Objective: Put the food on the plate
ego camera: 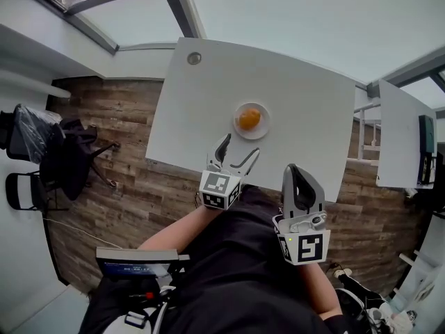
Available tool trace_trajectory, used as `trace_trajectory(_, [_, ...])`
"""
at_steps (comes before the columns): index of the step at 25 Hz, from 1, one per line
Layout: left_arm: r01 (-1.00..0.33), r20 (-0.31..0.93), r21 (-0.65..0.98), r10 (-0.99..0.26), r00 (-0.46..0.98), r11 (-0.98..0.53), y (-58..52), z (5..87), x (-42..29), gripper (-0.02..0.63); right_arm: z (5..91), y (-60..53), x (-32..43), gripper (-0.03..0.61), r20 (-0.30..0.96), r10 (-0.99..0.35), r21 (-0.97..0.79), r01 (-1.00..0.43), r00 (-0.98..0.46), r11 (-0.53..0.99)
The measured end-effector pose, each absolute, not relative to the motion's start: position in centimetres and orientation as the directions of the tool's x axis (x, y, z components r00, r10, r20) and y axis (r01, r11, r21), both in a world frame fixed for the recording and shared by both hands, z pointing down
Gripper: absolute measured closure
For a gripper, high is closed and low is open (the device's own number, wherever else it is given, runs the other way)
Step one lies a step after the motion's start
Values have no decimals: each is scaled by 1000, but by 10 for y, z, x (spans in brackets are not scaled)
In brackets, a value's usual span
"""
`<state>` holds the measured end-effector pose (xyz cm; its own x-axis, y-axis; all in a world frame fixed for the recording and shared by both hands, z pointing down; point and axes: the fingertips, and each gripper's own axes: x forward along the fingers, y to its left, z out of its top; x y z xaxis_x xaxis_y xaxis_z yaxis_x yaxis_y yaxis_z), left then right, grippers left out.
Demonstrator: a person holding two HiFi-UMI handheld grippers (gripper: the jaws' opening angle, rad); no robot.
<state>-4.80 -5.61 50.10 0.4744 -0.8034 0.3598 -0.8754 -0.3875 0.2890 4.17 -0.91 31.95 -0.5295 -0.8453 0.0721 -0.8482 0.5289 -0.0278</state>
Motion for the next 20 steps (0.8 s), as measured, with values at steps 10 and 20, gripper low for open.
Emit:
trace_trajectory(10, [-865, 250, 299, -842, 478, -403, -45, 443, -49, 233, 321, -14, 41, 581, 69, -848, -53, -851, -525, 522])
trace_trajectory(20, [-865, 202, 310, -862, 466, -395, -49, 422, -60, 279, 322, -18, 34, 581, 58, -837, -56, -839, -544, 541])
